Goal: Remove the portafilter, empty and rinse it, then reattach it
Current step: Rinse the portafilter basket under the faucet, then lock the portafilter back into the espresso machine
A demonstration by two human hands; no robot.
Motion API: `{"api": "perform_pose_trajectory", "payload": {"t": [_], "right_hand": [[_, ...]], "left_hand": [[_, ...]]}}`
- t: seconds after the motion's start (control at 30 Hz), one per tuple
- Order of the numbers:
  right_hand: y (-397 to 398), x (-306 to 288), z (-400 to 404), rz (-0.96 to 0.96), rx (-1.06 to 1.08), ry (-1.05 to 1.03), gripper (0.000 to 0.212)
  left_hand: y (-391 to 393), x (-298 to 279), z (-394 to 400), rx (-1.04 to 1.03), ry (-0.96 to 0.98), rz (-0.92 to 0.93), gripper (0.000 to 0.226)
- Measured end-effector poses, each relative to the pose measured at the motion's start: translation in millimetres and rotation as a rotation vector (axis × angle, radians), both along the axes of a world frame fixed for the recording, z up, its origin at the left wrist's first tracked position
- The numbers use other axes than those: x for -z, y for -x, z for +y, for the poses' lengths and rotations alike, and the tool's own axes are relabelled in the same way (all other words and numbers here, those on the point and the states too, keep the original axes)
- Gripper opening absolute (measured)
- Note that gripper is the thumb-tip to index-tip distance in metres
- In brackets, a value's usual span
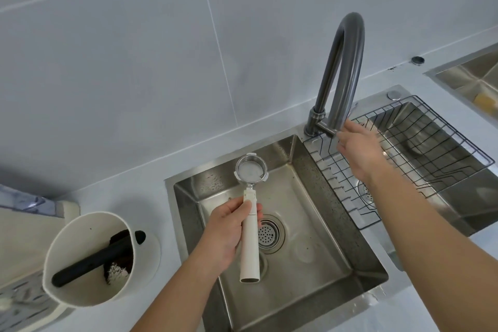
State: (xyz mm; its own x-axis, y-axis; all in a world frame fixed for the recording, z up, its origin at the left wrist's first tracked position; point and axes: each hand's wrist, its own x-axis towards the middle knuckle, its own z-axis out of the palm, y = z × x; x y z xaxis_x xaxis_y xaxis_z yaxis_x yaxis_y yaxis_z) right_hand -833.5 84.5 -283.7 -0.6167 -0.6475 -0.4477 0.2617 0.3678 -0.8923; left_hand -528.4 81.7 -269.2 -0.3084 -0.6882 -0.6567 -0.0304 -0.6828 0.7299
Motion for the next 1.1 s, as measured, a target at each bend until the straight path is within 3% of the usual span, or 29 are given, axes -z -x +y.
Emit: {"api": "perform_pose_trajectory", "payload": {"t": [0.3, 0.57, 0.83, 1.1], "right_hand": [[-90.2, -7.7, 61.6, -0.147, -0.037, 0.013, 0.031], [-186.2, -40.6, 101.1, -0.227, -0.392, 0.005, 0.013], [-264.8, -50.7, 123.1, -0.083, -0.651, -0.042, 0.005], [-321.7, -44.2, 129.6, -0.137, -0.691, -0.046, 0.016]], "left_hand": [[-21.8, -11.9, 17.2, -0.054, 0.0, 0.027, 0.023], [-43.3, -32.8, 37.8, -0.1, 0.075, -0.016, 0.017], [-84.1, -37.0, 54.4, -0.225, 0.057, 0.034, 0.019], [-138.4, -47.6, 68.1, -0.243, 0.14, -0.034, 0.019]]}}
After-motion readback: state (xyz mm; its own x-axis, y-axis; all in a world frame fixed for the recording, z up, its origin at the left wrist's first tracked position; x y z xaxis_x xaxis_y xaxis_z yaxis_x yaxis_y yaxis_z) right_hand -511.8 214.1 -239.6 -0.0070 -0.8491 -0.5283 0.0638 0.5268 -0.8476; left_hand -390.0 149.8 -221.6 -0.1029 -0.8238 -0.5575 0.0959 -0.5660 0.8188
